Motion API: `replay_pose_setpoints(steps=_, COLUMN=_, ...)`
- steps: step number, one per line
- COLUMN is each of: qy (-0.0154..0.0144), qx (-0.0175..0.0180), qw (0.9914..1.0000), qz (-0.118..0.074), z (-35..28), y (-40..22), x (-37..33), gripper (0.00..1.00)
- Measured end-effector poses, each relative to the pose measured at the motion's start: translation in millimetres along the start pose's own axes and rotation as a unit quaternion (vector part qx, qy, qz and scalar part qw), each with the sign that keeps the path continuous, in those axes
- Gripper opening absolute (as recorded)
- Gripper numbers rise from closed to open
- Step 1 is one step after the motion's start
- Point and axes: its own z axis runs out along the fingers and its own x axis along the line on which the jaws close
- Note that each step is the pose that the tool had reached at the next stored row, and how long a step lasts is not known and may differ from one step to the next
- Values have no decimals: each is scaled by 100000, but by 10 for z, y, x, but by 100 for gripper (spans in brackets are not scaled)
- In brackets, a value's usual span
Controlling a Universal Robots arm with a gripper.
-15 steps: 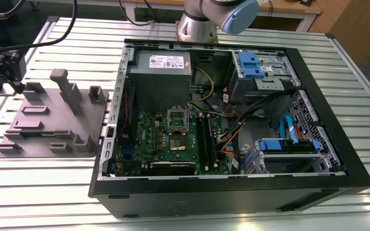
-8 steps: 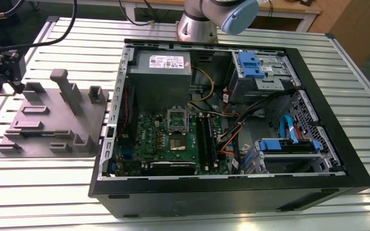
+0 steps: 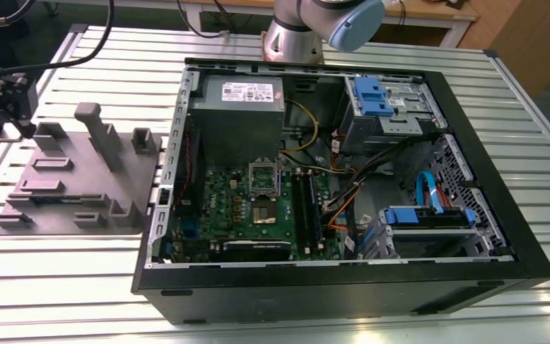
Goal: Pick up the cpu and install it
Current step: 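Pick up the cpu and move it towards the insertion slot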
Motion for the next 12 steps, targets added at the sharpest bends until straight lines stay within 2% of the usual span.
replay_pose_setpoints(steps=12, qy=3, qx=1, qw=100000, qz=2, z=-18, y=1, x=0, gripper=47)
